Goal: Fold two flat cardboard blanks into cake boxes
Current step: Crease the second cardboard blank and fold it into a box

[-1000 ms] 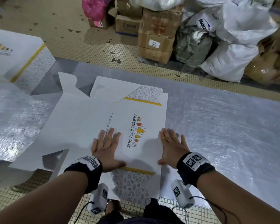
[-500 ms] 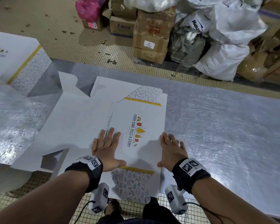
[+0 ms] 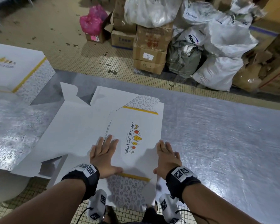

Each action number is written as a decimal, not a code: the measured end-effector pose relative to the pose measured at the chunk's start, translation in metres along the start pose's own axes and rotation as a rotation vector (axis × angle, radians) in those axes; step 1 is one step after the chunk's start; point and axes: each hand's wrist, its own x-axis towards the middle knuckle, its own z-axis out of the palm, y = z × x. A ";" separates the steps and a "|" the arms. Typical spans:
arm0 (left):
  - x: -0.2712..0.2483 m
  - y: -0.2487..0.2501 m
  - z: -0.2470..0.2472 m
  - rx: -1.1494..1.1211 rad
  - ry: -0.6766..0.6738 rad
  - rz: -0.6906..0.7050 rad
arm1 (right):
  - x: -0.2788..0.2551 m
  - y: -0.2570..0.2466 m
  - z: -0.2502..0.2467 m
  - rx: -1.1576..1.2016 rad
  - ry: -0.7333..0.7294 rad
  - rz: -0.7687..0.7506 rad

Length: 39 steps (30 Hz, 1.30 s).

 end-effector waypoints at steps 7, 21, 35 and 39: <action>-0.004 -0.005 -0.015 -0.662 0.268 -0.124 | 0.003 0.003 0.000 0.025 0.020 -0.023; -0.006 0.016 -0.058 -1.069 0.513 -0.195 | -0.019 0.002 -0.009 0.457 0.129 -0.047; -0.033 0.139 -0.113 -1.105 0.244 0.341 | -0.082 0.037 0.010 0.970 0.355 -0.064; -0.044 0.181 -0.120 -0.968 0.163 0.448 | -0.086 0.077 -0.020 0.980 0.522 -0.115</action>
